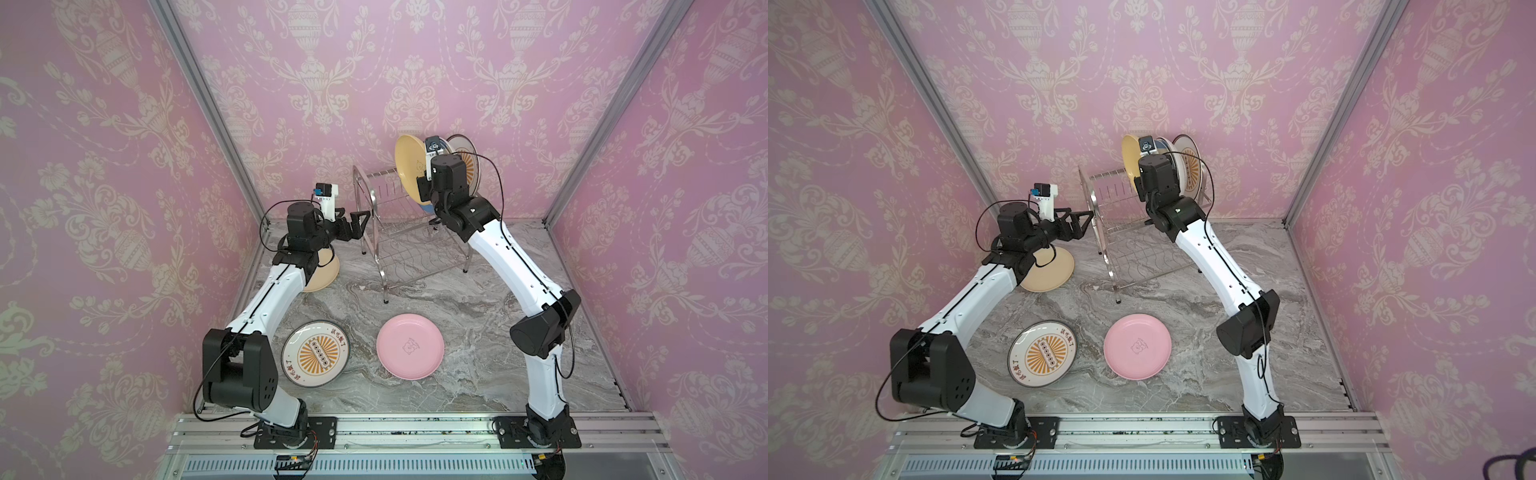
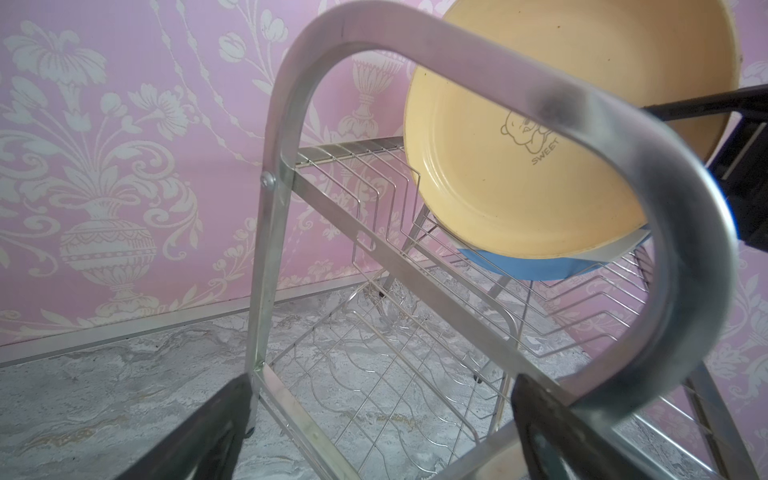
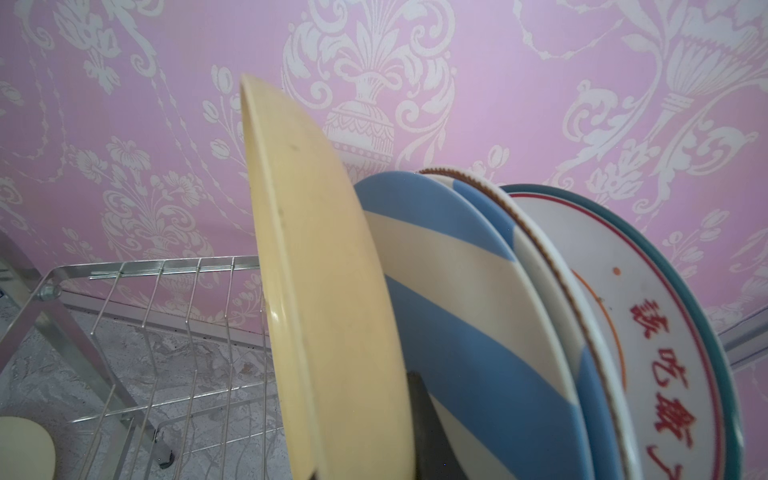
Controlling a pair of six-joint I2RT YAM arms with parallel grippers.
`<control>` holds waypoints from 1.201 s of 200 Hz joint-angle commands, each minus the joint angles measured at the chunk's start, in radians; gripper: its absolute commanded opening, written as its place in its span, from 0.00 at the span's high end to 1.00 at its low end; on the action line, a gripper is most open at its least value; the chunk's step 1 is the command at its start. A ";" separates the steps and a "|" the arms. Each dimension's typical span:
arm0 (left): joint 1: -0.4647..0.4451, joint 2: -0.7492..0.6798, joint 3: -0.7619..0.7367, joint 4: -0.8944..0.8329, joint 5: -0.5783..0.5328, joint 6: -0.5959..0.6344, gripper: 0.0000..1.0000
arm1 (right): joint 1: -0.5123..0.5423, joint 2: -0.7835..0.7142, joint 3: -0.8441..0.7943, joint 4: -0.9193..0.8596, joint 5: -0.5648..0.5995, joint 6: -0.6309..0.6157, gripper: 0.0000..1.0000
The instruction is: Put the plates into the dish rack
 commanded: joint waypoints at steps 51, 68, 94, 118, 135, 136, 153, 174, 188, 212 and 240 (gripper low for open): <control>0.005 0.018 0.044 -0.039 -0.006 0.039 0.01 | 0.001 -0.003 -0.054 -0.127 0.003 0.000 0.74; 0.004 0.017 0.044 -0.039 -0.001 0.037 0.01 | 0.006 -0.001 -0.034 -0.128 0.010 -0.006 0.64; 0.004 0.012 0.041 -0.041 0.004 0.041 0.01 | 0.007 0.014 0.011 -0.146 0.025 -0.012 0.54; 0.005 0.001 0.037 -0.045 0.002 0.049 0.01 | 0.016 0.019 0.040 -0.140 0.042 -0.040 0.45; 0.006 -0.005 0.036 -0.052 -0.001 0.053 0.01 | 0.026 0.022 0.076 -0.143 0.063 -0.074 0.36; 0.007 -0.006 0.036 -0.052 0.000 0.054 0.01 | 0.027 0.022 0.080 -0.143 0.065 -0.075 0.36; 0.006 -0.014 0.035 -0.057 -0.009 0.058 0.01 | 0.043 0.018 0.119 -0.157 0.078 -0.100 0.29; 0.006 -0.021 0.039 -0.074 -0.024 0.070 0.01 | 0.062 -0.007 0.127 -0.181 0.107 -0.113 0.23; 0.007 -0.027 0.037 -0.083 -0.032 0.077 0.01 | 0.072 -0.033 0.108 -0.198 0.126 -0.105 0.20; 0.006 -0.032 0.039 -0.088 -0.035 0.078 0.01 | 0.082 -0.082 0.073 -0.238 0.137 -0.076 0.18; 0.007 -0.030 0.055 -0.098 -0.033 0.073 0.01 | 0.096 -0.168 0.023 -0.296 0.138 -0.021 0.15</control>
